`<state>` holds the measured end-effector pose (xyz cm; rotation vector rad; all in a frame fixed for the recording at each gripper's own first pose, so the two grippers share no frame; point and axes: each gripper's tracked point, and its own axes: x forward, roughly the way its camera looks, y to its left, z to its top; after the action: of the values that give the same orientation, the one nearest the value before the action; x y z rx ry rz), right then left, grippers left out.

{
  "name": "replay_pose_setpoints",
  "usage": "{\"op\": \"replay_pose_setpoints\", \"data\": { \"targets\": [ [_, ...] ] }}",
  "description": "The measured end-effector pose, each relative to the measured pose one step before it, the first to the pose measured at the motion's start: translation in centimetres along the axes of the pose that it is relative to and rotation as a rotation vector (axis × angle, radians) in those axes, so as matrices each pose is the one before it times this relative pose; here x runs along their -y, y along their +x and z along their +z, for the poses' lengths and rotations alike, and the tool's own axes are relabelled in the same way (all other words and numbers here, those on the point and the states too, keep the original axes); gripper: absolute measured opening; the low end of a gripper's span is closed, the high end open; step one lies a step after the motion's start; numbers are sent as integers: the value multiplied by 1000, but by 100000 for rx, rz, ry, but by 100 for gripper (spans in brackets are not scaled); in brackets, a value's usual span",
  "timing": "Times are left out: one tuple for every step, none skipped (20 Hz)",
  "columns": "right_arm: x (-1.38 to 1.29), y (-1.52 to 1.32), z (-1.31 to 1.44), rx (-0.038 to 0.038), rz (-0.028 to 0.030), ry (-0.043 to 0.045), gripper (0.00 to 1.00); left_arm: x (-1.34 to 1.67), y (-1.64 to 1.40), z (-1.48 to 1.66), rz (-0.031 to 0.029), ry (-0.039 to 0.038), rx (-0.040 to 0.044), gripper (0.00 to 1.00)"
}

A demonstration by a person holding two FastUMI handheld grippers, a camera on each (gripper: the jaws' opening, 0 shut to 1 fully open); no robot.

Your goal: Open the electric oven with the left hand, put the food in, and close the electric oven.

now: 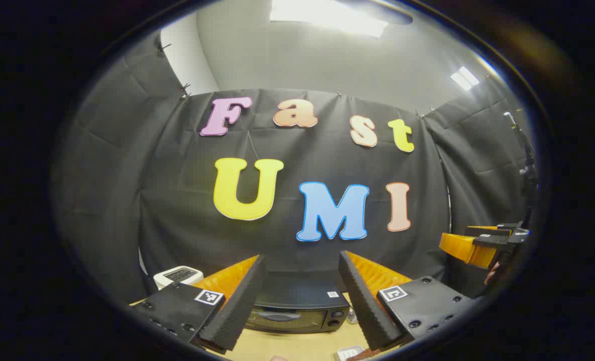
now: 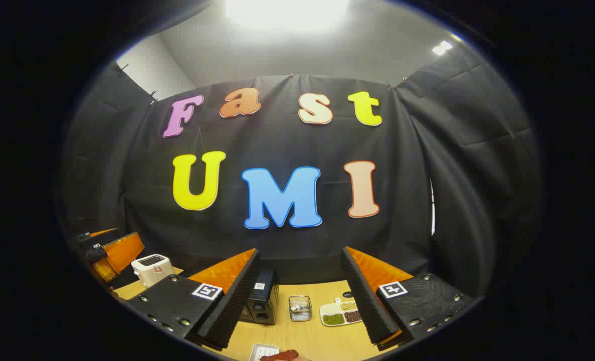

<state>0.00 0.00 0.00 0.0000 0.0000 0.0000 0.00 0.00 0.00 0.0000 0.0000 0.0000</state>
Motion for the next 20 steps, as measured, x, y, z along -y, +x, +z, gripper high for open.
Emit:
{"op": "replay_pose_setpoints", "data": {
  "targets": [
    [120,140,-188,-521,-166,311,98,-112,240,-119,56,227,-485,92],
    [62,153,-211,-718,-48,432,98,-146,185,-184,76,63,-384,100],
    [-109,119,-228,-696,167,261,98,-99,105,-78,192,-216,-275,100],
    [-48,137,-179,-737,-8,156,98,-86,120,-344,202,-426,-261,100],
    [-10,66,-166,-580,217,281,98,8,87,-99,136,-415,-216,92],
    [-13,51,-29,-333,153,230,98,-28,138,-17,73,-252,-273,92],
    [74,123,-21,-57,-109,42,98,102,231,-69,-55,-19,-277,92],
    [154,67,170,243,-303,-113,98,-77,175,-234,-72,131,-132,92],
    [44,84,146,408,-170,7,98,52,86,194,-16,122,274,92],
    [-42,-6,122,432,-11,157,98,32,30,-13,-99,52,266,92],
    [39,-19,4,256,101,191,98,40,11,67,-4,-58,186,92],
    [-19,-25,15,42,68,36,98,-30,133,-194,-17,58,-176,92],
    [-5,-6,-134,-208,132,-12,98,55,61,-155,-88,220,-526,94],
    [-19,-109,-86,-410,151,141,98,-36,109,-462,-8,196,-944,96],
    [-42,7,-194,-587,135,163,98,64,175,-428,-62,-177,-1869,98],
    [5,-15,-185,-766,13,140,98,160,353,-582,-764,-754,-2120,100],
    [75,86,-397,-925,182,133,98,72,378,-427,-658,-727,-1271,100],
    [71,29,-196,-868,-157,83,98,-112,521,-396,-373,-275,-1036,97],
    [50,8,-191,-721,-294,93,98,-148,559,-460,-79,377,-1438,100],
    [102,134,-148,-523,-300,-15,98,-383,841,-824,444,750,-2355,100]
  ]
}}
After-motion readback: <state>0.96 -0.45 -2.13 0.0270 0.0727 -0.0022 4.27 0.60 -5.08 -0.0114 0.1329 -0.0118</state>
